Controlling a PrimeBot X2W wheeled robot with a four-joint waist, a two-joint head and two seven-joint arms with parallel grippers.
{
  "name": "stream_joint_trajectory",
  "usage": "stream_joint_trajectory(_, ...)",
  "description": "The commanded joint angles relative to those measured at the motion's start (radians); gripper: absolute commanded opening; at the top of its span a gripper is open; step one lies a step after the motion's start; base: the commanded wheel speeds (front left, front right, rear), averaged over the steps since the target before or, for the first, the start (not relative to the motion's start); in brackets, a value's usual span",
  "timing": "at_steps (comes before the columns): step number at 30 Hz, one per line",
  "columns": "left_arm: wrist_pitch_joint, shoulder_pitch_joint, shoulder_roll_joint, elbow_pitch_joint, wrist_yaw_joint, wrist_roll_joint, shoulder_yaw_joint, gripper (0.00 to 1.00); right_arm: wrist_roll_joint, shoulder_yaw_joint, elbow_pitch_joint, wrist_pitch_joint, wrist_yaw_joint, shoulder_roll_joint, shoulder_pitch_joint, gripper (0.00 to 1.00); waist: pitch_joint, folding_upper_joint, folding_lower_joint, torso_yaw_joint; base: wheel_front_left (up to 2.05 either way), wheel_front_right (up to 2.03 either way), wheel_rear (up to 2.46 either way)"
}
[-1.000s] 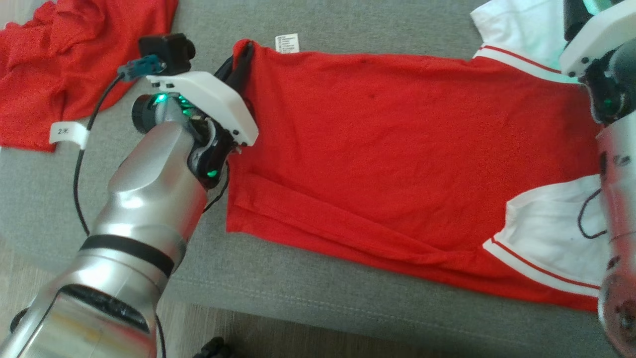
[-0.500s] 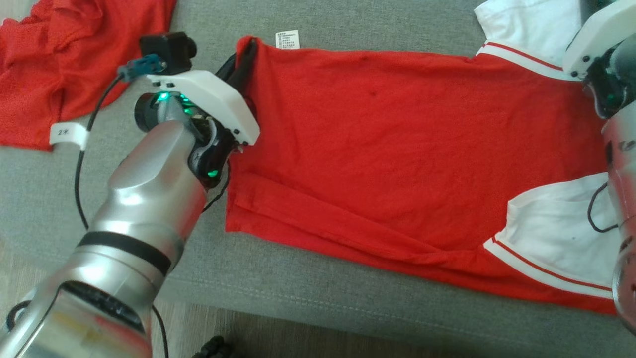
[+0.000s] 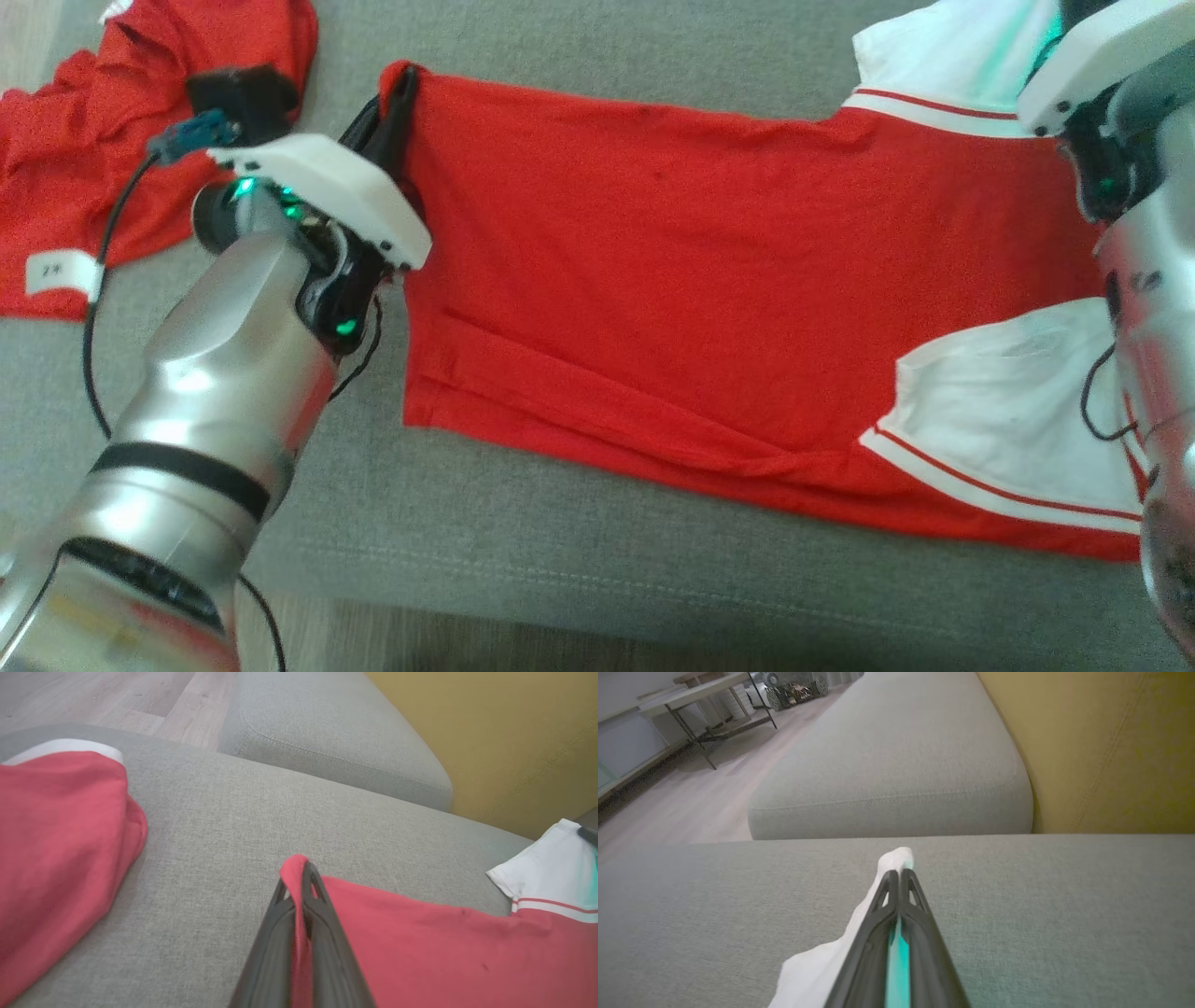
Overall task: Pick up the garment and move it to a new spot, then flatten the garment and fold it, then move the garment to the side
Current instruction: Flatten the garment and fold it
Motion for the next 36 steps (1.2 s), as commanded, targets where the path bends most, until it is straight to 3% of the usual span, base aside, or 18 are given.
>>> stream_joint_trajectory(1, -0.015, 0.002, 0.055, -0.026, 0.0, -0.012, 0.03, 0.0, 0.033, 0.041, -0.065, -0.022, -0.001, 0.014, 0.033, 0.0, -0.026, 0.0, -0.0001, -0.02, 0.0, 0.0, 0.0)
stream_joint_trajectory(10, -0.018, 0.127, 0.125, -0.127, 0.0, -0.01, 0.083, 0.0, 0.192, 0.16, -0.375, -0.043, -0.001, -0.044, 0.317, 0.0, -0.077, 0.0, -0.0001, -0.065, 0.0, 0.0, 0.0)
stream_joint_trajectory(16, -0.018, 0.212, 0.168, -0.202, 0.003, 0.001, 0.14, 0.0, 0.229, 0.111, -0.665, -0.021, -0.001, -0.062, 0.58, 0.0, -0.095, 0.0, -0.0001, -0.092, 0.0, 0.0, 0.0)
stream_joint_trajectory(26, -0.018, 0.345, 0.223, -0.353, 0.046, 0.02, 0.206, 0.0, 0.213, -0.052, -1.059, 0.111, -0.001, 0.054, 0.941, 0.0, -0.111, 0.0, -0.0001, -0.123, 0.0, 0.0, 0.0)
stream_joint_trajectory(36, 0.001, 0.477, 0.255, -0.459, 0.093, 0.004, 0.21, 0.0, 0.18, -0.082, -1.159, 0.189, -0.001, 0.132, 1.095, 0.0, -0.126, 0.0, -0.0001, -0.141, 0.0, 0.0, 0.0)
